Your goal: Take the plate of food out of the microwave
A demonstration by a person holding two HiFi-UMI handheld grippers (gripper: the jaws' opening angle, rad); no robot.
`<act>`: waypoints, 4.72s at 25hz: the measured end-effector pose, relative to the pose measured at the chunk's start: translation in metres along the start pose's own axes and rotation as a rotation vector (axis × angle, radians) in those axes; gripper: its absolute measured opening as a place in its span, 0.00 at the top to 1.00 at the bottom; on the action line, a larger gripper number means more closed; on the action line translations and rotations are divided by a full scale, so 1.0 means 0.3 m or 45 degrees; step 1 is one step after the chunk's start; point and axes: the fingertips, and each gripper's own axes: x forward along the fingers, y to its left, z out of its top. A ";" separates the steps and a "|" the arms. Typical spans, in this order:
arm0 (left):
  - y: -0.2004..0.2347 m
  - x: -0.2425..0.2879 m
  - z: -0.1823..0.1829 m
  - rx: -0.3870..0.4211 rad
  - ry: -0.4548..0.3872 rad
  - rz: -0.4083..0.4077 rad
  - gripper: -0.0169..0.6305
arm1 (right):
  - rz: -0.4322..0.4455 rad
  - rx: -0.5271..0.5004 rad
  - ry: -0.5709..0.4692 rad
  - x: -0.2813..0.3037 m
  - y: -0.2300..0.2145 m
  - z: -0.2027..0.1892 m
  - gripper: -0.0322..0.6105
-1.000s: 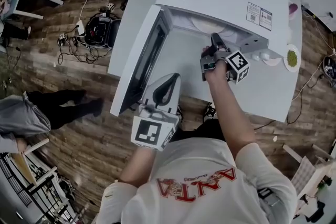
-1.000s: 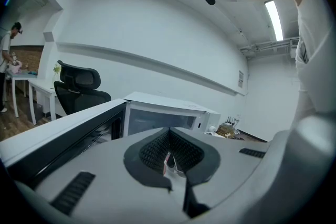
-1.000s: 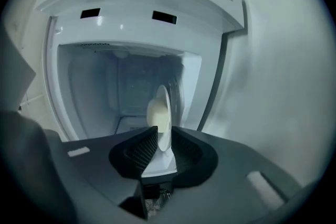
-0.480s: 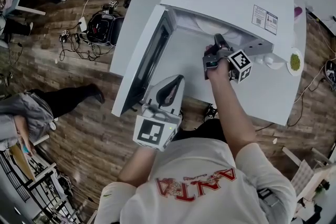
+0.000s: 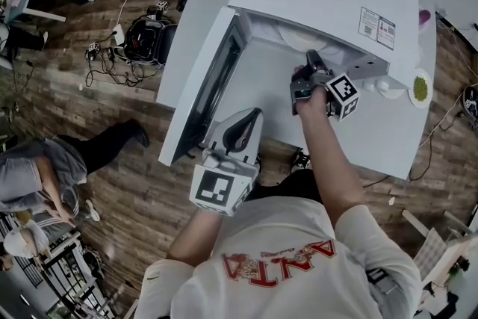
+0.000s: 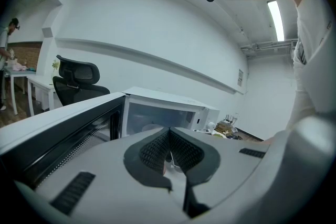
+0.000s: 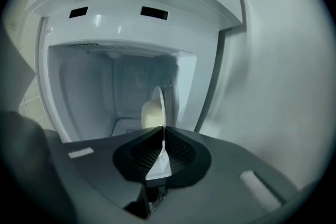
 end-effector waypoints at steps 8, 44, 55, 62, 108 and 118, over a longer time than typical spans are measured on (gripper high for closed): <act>-0.006 0.008 -0.005 -0.005 0.004 -0.009 0.96 | 0.018 0.033 0.001 -0.025 -0.011 0.005 0.93; -0.015 0.004 -0.024 -0.019 0.028 -0.003 0.96 | 0.197 -0.008 0.012 -0.053 0.029 0.030 0.93; -0.026 -0.009 0.009 0.003 -0.009 -0.036 0.96 | 0.205 -0.041 0.112 -0.232 0.028 -0.076 0.93; -0.085 -0.012 0.011 0.046 0.009 -0.105 0.96 | 0.232 -0.005 0.151 -0.409 -0.001 -0.137 0.93; -0.580 0.181 -0.144 0.175 0.158 -0.430 0.96 | 0.011 -0.126 -0.230 -1.020 -0.428 0.498 0.81; -0.551 0.164 -0.140 0.168 0.158 -0.417 0.96 | -0.313 -0.645 0.051 -1.007 -0.446 0.420 0.63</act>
